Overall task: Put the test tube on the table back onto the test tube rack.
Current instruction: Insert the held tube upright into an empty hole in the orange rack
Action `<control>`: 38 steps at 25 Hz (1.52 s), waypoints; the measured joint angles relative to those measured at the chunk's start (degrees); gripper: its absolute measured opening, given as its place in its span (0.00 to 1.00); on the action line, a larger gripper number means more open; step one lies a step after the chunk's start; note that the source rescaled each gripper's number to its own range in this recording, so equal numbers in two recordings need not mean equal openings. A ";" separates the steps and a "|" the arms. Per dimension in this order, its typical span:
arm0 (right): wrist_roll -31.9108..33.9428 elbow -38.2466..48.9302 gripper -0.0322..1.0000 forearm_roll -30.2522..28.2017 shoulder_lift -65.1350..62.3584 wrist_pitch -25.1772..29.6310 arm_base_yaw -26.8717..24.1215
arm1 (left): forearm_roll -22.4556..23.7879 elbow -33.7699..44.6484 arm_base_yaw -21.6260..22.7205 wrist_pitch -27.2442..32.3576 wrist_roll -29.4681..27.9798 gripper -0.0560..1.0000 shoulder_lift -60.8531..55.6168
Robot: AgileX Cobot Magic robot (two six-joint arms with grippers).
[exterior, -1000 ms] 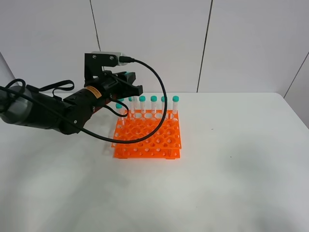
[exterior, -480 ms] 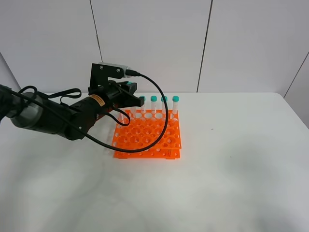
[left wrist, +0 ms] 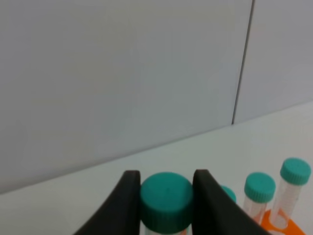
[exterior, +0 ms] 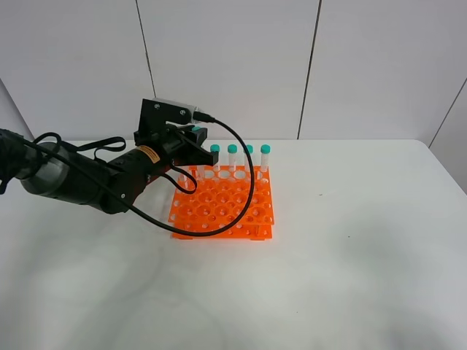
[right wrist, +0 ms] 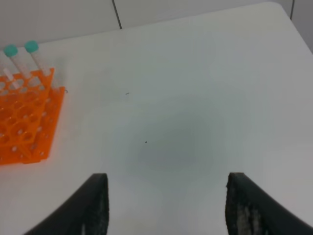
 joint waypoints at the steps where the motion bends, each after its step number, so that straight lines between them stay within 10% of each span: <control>1: 0.00 0.00 0.68 0.00 0.00 0.00 0.00 | 0.00 0.00 0.00 -0.48 0.05 0.05 0.00; 38: 0.00 0.00 0.68 0.14 0.00 0.00 0.00 | -1.03 0.00 0.00 -4.04 2.07 0.05 3.55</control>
